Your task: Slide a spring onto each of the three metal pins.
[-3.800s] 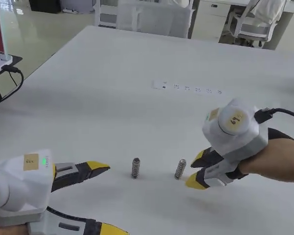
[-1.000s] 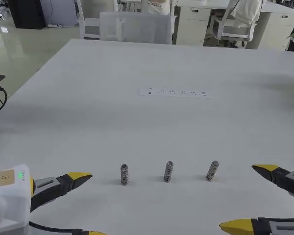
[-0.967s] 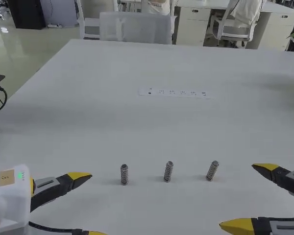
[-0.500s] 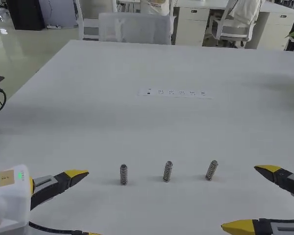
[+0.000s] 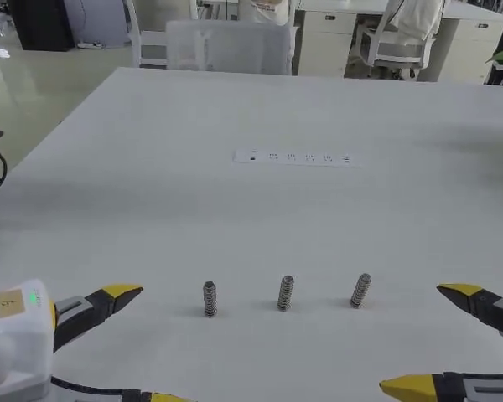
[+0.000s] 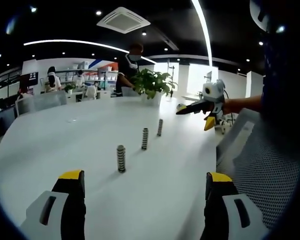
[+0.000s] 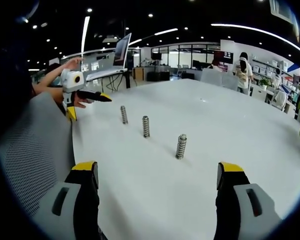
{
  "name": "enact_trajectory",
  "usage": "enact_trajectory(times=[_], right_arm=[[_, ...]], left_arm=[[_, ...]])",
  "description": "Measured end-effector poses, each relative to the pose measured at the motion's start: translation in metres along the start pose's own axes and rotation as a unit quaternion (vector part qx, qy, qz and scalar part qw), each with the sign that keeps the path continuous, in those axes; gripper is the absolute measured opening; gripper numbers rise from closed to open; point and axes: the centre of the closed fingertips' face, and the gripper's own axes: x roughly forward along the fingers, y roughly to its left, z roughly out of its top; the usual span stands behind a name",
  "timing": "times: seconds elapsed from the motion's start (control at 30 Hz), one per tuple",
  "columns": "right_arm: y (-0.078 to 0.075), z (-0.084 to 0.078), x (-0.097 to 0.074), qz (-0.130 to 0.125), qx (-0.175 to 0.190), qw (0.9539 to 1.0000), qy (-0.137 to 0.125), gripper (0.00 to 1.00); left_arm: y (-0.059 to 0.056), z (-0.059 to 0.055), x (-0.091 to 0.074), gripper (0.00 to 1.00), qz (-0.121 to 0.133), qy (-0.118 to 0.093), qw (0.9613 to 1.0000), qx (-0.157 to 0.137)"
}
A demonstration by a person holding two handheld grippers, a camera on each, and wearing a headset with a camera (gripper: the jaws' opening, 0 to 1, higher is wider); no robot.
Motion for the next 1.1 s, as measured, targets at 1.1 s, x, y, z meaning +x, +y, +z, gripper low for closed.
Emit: enact_trajectory(times=[1.1], right_arm=[[0.000,-0.015,-0.002,-0.005,0.014,0.9998,0.011,0.99]], left_arm=[[0.004,0.003,0.001,0.98,-0.002,-0.004,1.0000,-0.001]])
